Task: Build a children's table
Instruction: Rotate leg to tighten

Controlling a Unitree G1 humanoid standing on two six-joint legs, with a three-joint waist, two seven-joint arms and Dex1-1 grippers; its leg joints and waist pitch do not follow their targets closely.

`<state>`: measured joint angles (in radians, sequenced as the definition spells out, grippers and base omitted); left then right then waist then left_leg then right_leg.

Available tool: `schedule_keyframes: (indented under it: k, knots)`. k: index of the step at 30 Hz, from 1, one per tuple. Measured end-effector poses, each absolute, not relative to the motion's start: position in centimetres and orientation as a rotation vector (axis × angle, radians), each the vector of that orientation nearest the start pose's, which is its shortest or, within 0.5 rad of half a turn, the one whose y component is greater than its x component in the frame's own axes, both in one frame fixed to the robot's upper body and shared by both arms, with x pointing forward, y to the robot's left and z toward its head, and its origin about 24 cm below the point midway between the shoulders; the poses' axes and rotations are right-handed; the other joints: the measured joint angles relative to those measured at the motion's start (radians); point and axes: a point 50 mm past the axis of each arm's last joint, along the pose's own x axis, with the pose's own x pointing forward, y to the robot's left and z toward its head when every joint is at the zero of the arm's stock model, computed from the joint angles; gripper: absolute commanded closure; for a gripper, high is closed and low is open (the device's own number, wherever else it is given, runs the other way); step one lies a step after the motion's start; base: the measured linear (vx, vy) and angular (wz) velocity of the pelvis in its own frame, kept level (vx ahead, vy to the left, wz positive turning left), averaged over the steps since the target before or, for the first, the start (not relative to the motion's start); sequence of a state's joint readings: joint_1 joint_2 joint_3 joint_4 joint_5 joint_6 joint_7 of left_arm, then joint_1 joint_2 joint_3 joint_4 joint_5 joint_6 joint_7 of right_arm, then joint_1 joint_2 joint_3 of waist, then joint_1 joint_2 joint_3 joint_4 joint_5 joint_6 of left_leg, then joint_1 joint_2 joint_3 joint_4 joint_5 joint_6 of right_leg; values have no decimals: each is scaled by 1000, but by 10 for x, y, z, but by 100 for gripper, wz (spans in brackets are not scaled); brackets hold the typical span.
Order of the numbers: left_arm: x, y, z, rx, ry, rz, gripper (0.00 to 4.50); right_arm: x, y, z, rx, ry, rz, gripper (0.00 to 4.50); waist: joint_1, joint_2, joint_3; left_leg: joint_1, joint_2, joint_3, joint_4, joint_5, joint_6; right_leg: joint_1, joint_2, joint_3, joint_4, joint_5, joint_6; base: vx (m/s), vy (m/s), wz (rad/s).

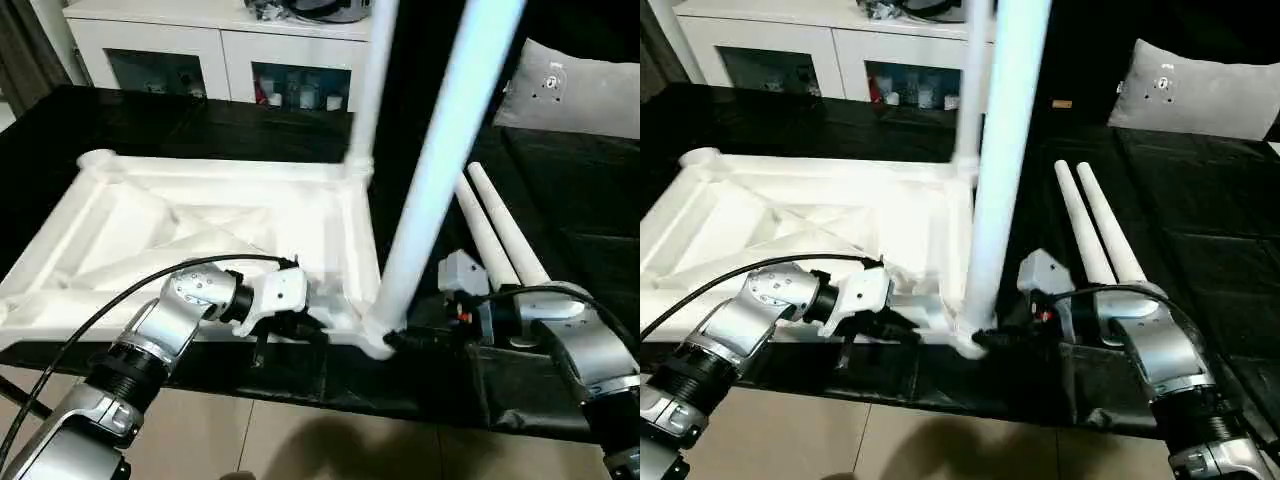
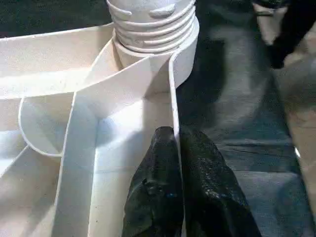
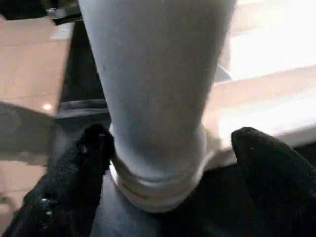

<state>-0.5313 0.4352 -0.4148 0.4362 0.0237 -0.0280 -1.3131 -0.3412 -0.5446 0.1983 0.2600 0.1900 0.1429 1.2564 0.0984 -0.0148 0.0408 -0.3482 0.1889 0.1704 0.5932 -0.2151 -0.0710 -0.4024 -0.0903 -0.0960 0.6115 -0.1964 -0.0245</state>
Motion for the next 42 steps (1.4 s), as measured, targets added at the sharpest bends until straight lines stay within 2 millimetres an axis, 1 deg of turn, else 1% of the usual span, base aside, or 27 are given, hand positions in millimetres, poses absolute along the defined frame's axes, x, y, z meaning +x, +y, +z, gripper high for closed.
schedule_keyframes:
  k: [1, 2, 4, 6, 7, 10, 12, 17, 18, 19, 21, 23, 24, 25, 28, 30, 33, 34, 36, 37, 38, 39, 41, 42]
  knots:
    - [291, 121, 54, 593, 382, -1589, 450, 275, -175, 61, -282, 362, 1341, 80, 1, -1, 0, 0, 0, 0, 0, 0, 0, 0, 0, 0, 0, 0, 0, 0, 0, 0]
    - [292, 120, 54, 599, 381, -1598, 450, 274, -175, 61, -280, 362, 1347, 80, 2, -1, 0, 0, 0, 0, 1, 0, 0, 0, 0, 0, 0, 0, 0, 0, 0, 0]
    - [292, 120, 54, 605, 377, -1606, 450, 274, -174, 60, -271, 359, 1359, 107, 3, -1, 0, 0, 0, 0, 1, 0, 0, 0, 0, 0, 1, 0, 0, 0, 0, 0]
    - [292, 120, 54, 606, 378, -1611, 450, 273, -171, 60, -256, 351, 1370, 114, 3, -1, 0, 0, 0, 0, 1, 0, 0, 0, 0, 0, 1, 0, 0, 0, 0, 0]
    - [292, 120, 54, 605, 381, -1617, 450, 273, -169, 59, -248, 348, 1375, 134, 4, -1, 0, 0, 0, 0, 1, 0, 0, 0, 0, 0, 1, 0, 0, 0, 0, 0]
    - [292, 120, 54, 607, 380, -1628, 450, 270, -167, 56, -234, 356, 1388, 147, 8, -1, 0, 0, 0, 0, 1, 0, 0, 0, 0, 0, 1, 0, 0, 0, 0, 0]
    - [292, 120, 54, 607, 381, -1630, 450, 270, -168, 55, -226, 358, 1388, 169, 9, -1, 0, 0, 0, 0, 1, 0, 0, 0, 0, 0, 1, 0, 0, 0, 0, 0]
    - [292, 119, 53, 581, 396, -1633, 450, 267, -169, 53, -184, 370, 1381, 182, 14, -1, 0, 0, 1, 0, 1, 0, 0, 0, 0, 0, 2, 0, 0, 0, 0, 0]
    - [291, 116, 53, 558, 398, -1629, 450, 267, -168, 53, -175, 375, 1371, 182, 14, -1, 0, 0, 1, 0, 1, 0, 0, 0, 0, 0, 2, 0, 0, 0, 0, 0]
    - [292, 117, 52, 509, 412, -1594, 450, 267, -165, 52, -149, 382, 1338, 183, 13, -1, 0, 2, 1, 0, 1, 0, 0, 1, 0, 0, 2, 0, 0, 0, 0, 0]
    - [293, 118, 51, 467, 432, -1541, 450, 269, -163, 51, -126, 392, 1281, 184, 10, -1, 0, 3, 1, 0, 2, 0, -2, 1, 0, 0, 3, 1, -2, 0, 0, 0]
    - [298, 117, 49, 435, 441, -1444, 450, 275, -158, 48, -89, 397, 1163, 184, 2, -2, 0, 8, 1, 0, 3, -1, -8, 6, 0, 0, 3, 3, -3, 0, 0, 0]
    - [300, 115, 49, 427, 440, -1400, 450, 279, -156, 47, -72, 396, 1100, 184, -5, -2, 0, 9, 1, 1, 3, -1, -9, 7, 0, 0, 2, 2, 0, 0, 0, 0]
    - [303, 110, 47, 408, 441, -1333, 450, 286, -152, 46, -43, 392, 989, 185, -16, -2, 0, 11, 1, 1, 3, 0, -10, 7, 0, 0, 1, 2, 2, 0, 0, 0]
    - [308, 93, 45, 359, 445, -1191, 450, 301, -147, 44, -5, 398, 766, 185, -40, -2, 0, 15, 0, 1, 2, 1, -12, 10, 0, 0, 0, 3, 2, 0, 0, 0]
    - [311, 84, 44, 338, 450, -1127, 450, 306, -144, 44, 11, 401, 678, 185, -41, -1, -1, 16, 0, 1, 2, 1, -12, 11, 0, 0, 0, 3, 2, 0, 0, 0]
    - [316, 70, 45, 312, 454, -1043, 450, 315, -141, 45, -5, 382, 565, 185, -42, 2, 0, 15, 0, 0, 1, 1, -12, 10, 0, 0, -1, 3, 2, 0, 0, 0]
    - [316, 65, 45, 308, 449, -1027, 450, 317, -143, 45, -1, 370, 541, 115, -40, 3, -1, 14, 0, 1, 0, 1, -12, 10, 0, 0, -2, 3, 3, 0, 0, 0]
    - [317, 63, 46, 309, 442, -1016, 450, 318, -143, 45, 8, 355, 531, 115, -38, 5, -1, 13, 0, 1, -3, 0, -11, 8, 0, 0, -2, 2, 4, 0, 0, 0]
    - [317, 63, 47, 315, 437, -1013, 450, 318, -142, 46, 14, 348, 533, 102, -37, 6, -2, 11, 0, 1, -4, 0, -11, 7, 0, 0, -1, 4, 1, 0, 0, 0]
    - [317, 63, 47, 319, 432, -1012, 450, 318, -142, 47, 19, 343, 535, 102, -36, 6, -2, 9, 0, 1, -5, 0, -10, 4, 0, 0, -1, 3, 1, 0, 0, 0]
    - [317, 63, 48, 326, 426, -1015, 450, 318, -143, 47, 17, 340, 540, 74, -35, 6, -2, 7, 0, 1, -6, 2, -8, 2, 0, -1, -1, 3, 1, 0, 0, 0]
    - [317, 66, 50, 353, 413, -1039, 450, 314, -146, 48, 10, 333, 577, 68, -34, 7, -1, 5, 1, 1, -6, 3, -5, 0, 1, -1, -1, 3, 0, 0, 0, 0]
    - [317, 68, 50, 366, 408, -1048, 450, 313, -146, 48, 9, 329, 597, 54, -36, 7, -1, 5, 1, 1, -6, 3, -5, 0, 1, -1, -1, 3, 0, 0, 0, 0]
